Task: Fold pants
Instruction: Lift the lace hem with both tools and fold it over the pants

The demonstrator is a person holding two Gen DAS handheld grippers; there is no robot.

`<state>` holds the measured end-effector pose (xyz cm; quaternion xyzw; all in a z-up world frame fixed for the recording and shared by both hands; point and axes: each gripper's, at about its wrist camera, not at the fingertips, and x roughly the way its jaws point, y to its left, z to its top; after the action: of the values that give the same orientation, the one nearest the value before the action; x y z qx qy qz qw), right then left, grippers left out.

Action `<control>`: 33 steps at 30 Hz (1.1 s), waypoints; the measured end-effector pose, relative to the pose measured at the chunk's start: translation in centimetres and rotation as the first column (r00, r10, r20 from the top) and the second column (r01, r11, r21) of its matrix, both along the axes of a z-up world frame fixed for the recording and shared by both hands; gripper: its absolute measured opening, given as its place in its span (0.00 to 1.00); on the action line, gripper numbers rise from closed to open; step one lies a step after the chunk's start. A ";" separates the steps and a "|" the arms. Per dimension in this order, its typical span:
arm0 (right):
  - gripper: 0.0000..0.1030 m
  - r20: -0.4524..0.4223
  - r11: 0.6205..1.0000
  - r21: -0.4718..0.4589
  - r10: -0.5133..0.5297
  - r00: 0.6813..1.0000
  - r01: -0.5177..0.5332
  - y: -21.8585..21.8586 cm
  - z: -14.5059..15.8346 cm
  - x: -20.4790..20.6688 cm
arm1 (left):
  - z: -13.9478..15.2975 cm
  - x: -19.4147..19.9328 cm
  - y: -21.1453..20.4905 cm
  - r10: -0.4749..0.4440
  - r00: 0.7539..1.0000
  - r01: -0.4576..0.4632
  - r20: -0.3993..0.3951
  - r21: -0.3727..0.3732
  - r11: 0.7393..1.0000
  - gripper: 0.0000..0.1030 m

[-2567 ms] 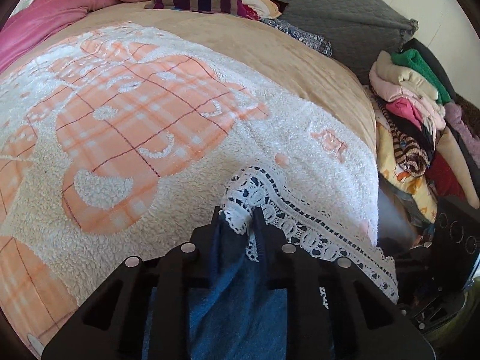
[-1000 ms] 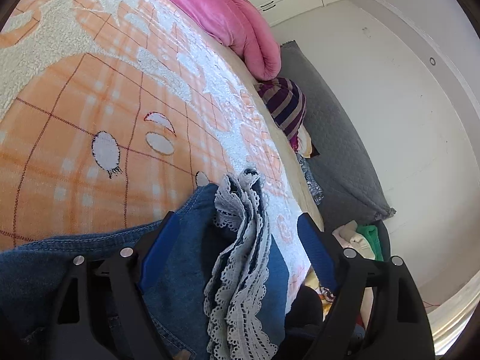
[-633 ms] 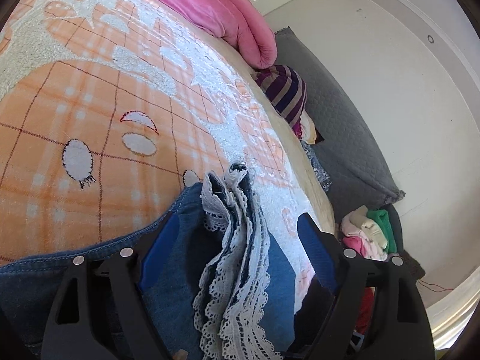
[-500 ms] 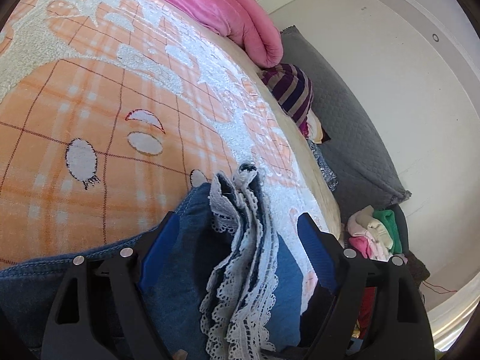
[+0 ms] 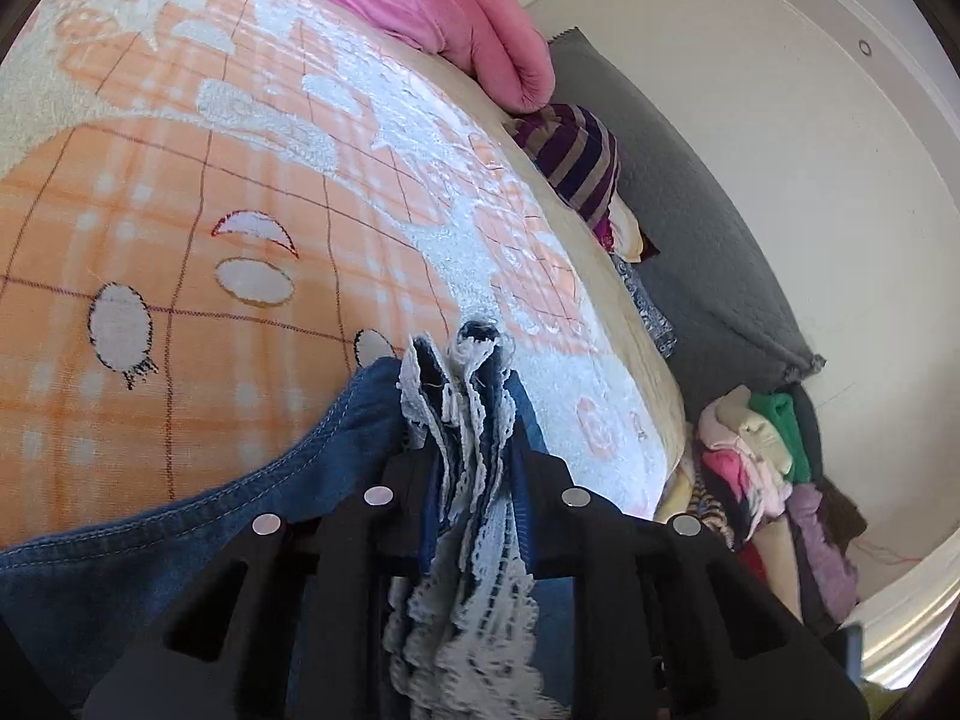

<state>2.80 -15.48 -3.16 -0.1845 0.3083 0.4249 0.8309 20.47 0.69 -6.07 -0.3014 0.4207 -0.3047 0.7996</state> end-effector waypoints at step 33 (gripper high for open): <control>0.38 -0.152 0.978 0.143 -0.131 0.980 0.153 -8.6 1.1 -0.6 | 2.3 -11.4 5.5 0.206 0.974 -0.221 0.098 0.187 0.957 0.44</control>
<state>2.18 -24.07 -2.03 -0.0664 0.3451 0.3988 0.8470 9.12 6.24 -3.78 -0.2526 0.3824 -0.1851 0.8693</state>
